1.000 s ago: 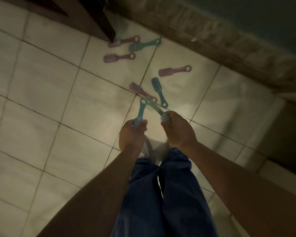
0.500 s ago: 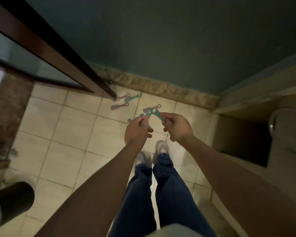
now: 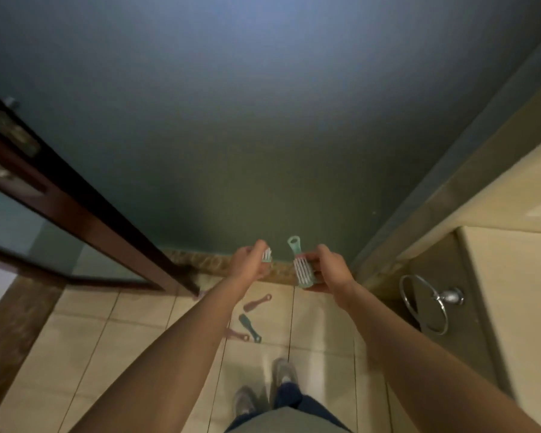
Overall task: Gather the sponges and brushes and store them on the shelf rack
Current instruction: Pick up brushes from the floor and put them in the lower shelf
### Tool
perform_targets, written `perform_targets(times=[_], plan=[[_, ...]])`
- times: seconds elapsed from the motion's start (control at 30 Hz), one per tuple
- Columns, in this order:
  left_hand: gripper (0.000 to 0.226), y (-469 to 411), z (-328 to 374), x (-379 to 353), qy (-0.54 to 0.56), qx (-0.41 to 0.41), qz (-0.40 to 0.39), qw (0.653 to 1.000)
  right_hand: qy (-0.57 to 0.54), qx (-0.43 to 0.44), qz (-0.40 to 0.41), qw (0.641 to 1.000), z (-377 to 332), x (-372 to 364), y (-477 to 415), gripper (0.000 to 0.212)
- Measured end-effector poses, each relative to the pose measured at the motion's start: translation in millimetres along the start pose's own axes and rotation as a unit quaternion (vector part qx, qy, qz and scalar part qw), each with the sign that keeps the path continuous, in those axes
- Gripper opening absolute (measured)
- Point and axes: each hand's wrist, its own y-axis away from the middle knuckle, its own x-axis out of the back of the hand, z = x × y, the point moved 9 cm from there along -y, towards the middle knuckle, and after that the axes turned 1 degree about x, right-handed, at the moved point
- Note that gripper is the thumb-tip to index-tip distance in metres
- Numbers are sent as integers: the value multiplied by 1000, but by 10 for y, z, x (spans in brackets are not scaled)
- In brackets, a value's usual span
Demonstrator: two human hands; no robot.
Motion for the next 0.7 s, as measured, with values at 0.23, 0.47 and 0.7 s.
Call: perform_targets(times=[0.23,0.47,0.7], plan=[[42,168,845,-406,21,-33,-40,998,-36,48,-3,998,-649,394,121,45],[39,326,1532,-832,-89,-175,-112,974,-30,136,36,990,-1068,853,337,22],[25,498,1839,-1302,-119,-249,-178,945,-82,200,161,963,-1164,1435,787,9]])
